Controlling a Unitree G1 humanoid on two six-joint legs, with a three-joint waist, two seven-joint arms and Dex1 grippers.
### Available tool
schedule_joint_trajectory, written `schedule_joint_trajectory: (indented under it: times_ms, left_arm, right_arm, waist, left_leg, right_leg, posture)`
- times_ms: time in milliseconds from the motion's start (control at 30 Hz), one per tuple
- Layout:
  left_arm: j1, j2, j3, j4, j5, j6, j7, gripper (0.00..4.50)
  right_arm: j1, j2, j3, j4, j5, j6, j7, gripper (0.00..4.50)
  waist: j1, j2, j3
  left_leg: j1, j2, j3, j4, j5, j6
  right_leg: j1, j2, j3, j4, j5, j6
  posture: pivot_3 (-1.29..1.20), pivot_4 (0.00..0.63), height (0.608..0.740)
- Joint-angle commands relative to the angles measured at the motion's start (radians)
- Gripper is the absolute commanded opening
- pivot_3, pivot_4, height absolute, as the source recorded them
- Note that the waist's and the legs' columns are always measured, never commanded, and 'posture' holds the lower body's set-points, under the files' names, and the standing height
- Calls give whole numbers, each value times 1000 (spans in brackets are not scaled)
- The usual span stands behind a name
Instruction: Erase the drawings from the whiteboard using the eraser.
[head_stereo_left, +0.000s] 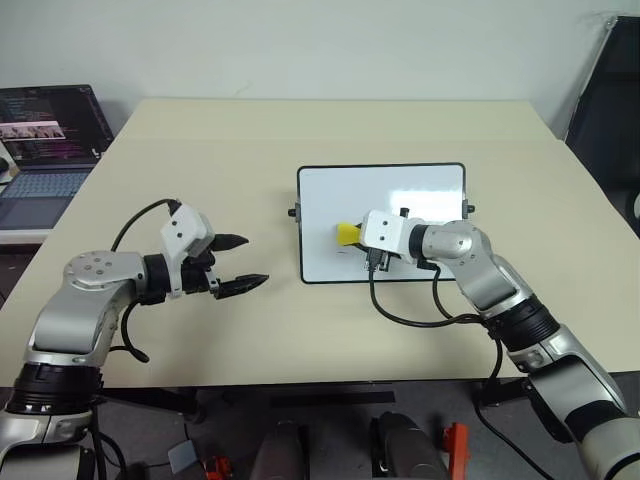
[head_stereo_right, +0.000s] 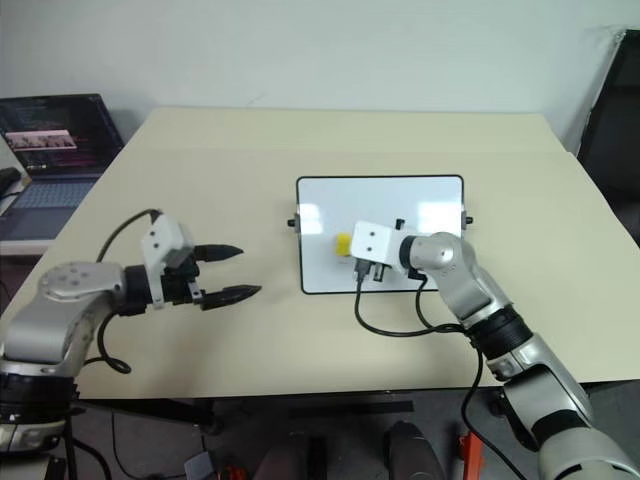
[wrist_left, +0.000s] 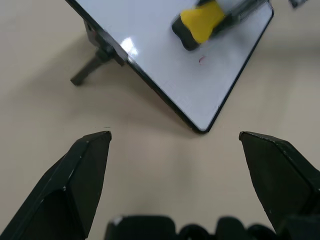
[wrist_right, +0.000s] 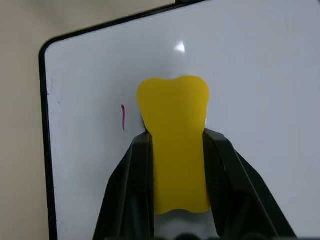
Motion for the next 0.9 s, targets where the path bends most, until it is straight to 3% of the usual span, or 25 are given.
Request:
schedule_joint_trajectory:
  times_ms: [33,267,700,767,900]
  left_arm:
    - [1,-6,19,-23,-9,-9,3,4500]
    - [-16,-9,21,-40,-18,6,10,4500]
    - [-89,-26,-1,-32,-31,17,-10,4500]
    - [-108,-34,-13,-37,-35,19,-24,4500]
    - [-177,-99,-36,-76,-91,49,-36,4500]
  right_arm:
    - [33,-13,50,67,-79,-37,-10,1011]
    - [116,-15,75,-18,-84,-16,65,1006]
    - [-39,-20,-71,85,-88,11,-91,1002]
    - [-36,-6,-172,-4,39,68,-39,1001]
    - [-32,-32,-461,-285,450,361,125,997]
  waist:
    - [-3,-1,0]
    - [-5,-3,-2]
    - [-1,-3,-2]
    - [3,-3,-2]
    - [12,-2,0]
  left_leg:
    - [0,0,0,0,0,0]
    - [6,0,-1,1,0,0]
    - [6,0,-1,2,3,0]
    - [6,0,-1,1,3,0]
    - [-2,0,-2,1,3,0]
  right_leg:
    - [0,0,0,0,0,0]
    - [6,1,0,1,-3,5]
    - [6,1,0,2,1,4]
    - [6,1,0,1,1,4]
    - [0,1,-1,0,4,0]
  posture:
    - [0,150,740]
    - [0,150,740]
    - [0,150,740]
    - [0,150,740]
    - [0,150,740]
